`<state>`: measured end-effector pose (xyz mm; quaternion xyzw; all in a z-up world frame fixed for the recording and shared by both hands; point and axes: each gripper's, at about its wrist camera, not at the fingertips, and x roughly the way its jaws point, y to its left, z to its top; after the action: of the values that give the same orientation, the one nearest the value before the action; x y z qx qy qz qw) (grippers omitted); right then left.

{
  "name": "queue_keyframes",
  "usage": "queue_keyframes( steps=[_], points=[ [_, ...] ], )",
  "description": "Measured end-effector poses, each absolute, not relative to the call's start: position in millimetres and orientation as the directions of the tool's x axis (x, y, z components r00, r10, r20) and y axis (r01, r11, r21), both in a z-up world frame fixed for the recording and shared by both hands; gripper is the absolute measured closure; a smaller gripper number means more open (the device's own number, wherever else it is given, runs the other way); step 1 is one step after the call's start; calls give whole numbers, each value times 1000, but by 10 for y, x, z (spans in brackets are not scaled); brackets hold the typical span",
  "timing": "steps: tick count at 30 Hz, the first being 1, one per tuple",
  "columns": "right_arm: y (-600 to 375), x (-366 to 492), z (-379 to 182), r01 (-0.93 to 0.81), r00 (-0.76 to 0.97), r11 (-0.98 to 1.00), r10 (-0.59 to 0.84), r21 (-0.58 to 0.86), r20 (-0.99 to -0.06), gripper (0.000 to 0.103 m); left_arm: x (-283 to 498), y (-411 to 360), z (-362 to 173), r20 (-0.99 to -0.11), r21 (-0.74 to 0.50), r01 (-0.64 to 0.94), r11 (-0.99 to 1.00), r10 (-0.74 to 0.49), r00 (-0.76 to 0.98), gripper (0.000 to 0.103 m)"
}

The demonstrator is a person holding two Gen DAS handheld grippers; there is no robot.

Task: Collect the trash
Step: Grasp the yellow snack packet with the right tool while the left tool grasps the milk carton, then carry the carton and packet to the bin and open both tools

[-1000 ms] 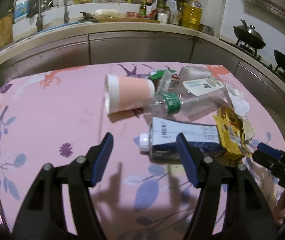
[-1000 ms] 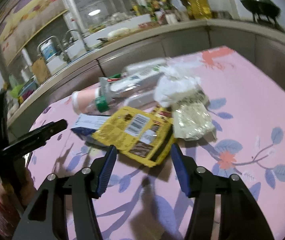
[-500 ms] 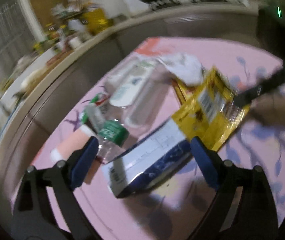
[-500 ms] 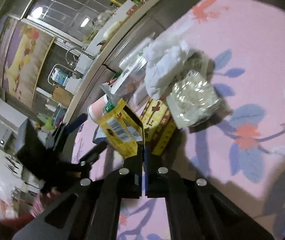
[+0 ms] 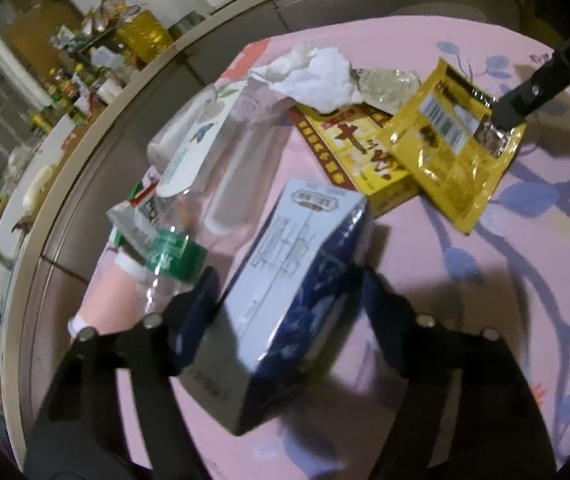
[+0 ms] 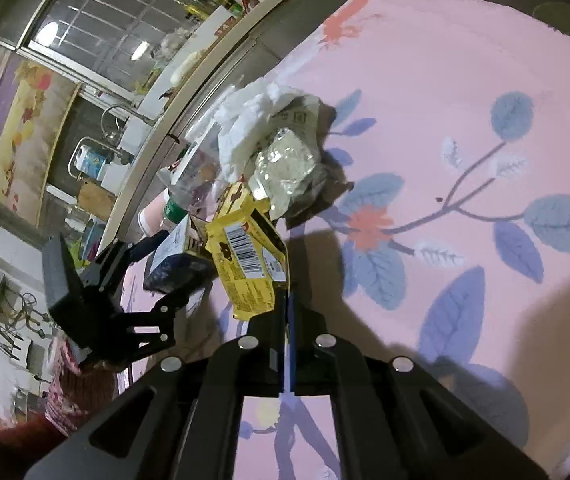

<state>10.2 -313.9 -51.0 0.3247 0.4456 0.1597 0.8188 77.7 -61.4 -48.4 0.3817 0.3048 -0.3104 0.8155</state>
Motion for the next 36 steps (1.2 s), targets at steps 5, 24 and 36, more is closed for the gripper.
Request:
queue_keyframes(
  steps=[5,24,36],
  points=[
    [-2976,110,-369,-21,554,754,555,656,-621,103,553,-491,-399,-746,329,742,585,-321,584,46],
    [-2832,108,40,-119,597,714,607,690,-525,103,303,99,233,-670,-78,670,739,-536,513,52],
    [-3419,34,144,-48,723,747,484,663,-494,103,659,-886,524,-639,-132,748,650,-633,437,52]
  ],
)
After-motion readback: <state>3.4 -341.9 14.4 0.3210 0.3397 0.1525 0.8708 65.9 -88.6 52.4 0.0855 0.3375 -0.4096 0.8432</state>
